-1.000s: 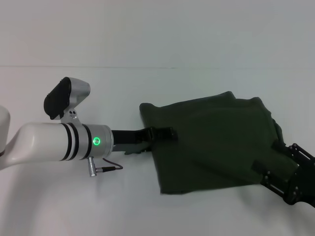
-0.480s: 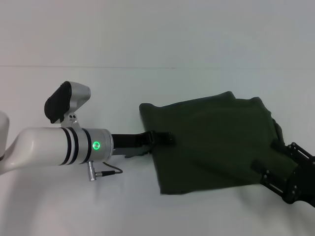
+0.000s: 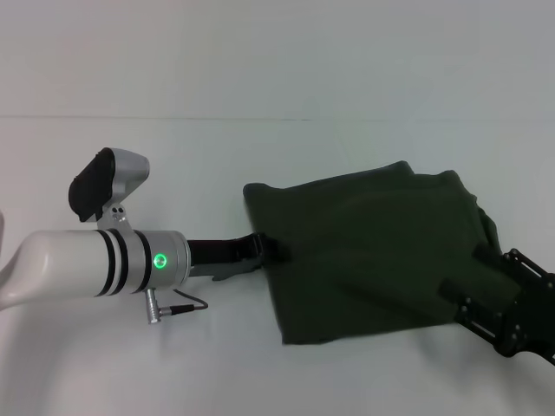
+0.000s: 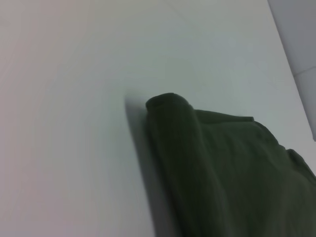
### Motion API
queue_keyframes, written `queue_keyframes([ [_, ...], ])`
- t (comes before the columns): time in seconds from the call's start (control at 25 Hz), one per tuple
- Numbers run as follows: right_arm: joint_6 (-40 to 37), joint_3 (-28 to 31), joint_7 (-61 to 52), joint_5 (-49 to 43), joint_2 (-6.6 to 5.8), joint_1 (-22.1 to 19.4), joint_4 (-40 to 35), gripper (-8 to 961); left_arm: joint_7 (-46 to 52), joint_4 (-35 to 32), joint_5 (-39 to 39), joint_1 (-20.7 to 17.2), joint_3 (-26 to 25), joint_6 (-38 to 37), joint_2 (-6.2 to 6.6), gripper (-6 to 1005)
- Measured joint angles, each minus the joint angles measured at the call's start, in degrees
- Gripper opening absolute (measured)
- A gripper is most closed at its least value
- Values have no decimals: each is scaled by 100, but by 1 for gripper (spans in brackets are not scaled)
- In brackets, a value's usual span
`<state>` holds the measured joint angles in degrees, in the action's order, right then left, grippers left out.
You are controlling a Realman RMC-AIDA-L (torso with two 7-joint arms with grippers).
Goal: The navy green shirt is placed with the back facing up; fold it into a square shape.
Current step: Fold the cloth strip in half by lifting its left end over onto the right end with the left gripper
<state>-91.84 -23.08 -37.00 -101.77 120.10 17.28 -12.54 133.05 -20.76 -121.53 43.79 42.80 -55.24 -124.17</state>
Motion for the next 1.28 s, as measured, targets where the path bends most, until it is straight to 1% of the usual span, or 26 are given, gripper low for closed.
queue_keyframes([
  [0.32, -17, -3, -79, 7, 4, 3, 6, 773, -328, 17, 268, -79, -61, -247, 0, 64],
  [0.48, -119, 18, -80, 14, 4, -11, 6, 772, -306, -69, 168, -94, -62, -394, 59, 68],
  [0.68, -225, 22, -89, 15, 4, -18, 7, 772, -265, -264, -13, -239, -96, -638, 242, 72],
  [0.84, -254, 0, -98, 23, 9, -6, 30, 771, -122, -650, -498, -408, -436, -944, 329, 76],
  [1.04, -275, -3, -106, 32, 7, 26, 99, 771, -49, -870, -1179, -434, -902, -1030, 421, 80],
  [1.2, -272, -3, -106, 15, 12, 53, 107, 772, -86, -938, -1340, -473, -1202, -993, 459, 84],
  [1.28, -260, -3, -105, 7, 12, 72, 134, 772, -103, -986, -1346, -506, -1245, -988, 465, 86],
])
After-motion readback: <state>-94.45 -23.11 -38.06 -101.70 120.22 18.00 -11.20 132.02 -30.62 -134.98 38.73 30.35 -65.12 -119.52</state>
